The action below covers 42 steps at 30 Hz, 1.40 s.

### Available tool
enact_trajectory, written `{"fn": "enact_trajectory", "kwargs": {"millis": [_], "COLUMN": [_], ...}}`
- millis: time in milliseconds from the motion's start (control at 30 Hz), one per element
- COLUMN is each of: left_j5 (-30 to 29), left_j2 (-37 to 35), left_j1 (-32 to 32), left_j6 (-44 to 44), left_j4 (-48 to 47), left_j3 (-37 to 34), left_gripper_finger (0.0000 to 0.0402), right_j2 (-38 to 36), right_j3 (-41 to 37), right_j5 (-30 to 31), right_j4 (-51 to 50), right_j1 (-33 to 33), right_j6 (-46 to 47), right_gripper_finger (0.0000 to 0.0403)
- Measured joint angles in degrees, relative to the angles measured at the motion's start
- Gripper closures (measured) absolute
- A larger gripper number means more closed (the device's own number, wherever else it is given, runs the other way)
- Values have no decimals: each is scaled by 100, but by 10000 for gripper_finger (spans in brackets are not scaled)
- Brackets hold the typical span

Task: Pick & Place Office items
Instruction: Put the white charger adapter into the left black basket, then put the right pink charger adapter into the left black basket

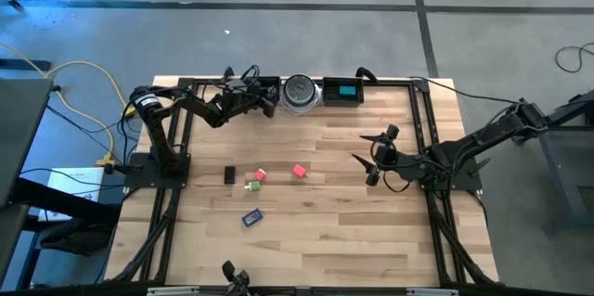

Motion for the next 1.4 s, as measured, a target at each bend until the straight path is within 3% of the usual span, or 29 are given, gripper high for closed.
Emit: {"fn": "enact_trajectory", "kwargs": {"millis": [300,733,900,1167,1400], "left_j5": [24,24,428,748,748], "left_j2": [-2,-4,-112,-1378,-3104], "left_j1": [0,0,2,0,0], "left_j6": [-5,-10,-14,333,837], "left_j4": [0,223,321,-303,-2483], "left_j3": [-2,-4,-11,-11,-11], "left_gripper_finger": [210,208,208,208,208], "right_j2": [0,0,0,0,0], "right_j3": [0,0,0,0,0], "right_j5": [-1,-8,-20,335,970], "right_j4": [-1,-18,-273,-306,-317], "right_j1": [0,0,2,303,662], "right_j6": [2,41,269,268,109], "right_gripper_finger": [137,137,137,137,137]}}
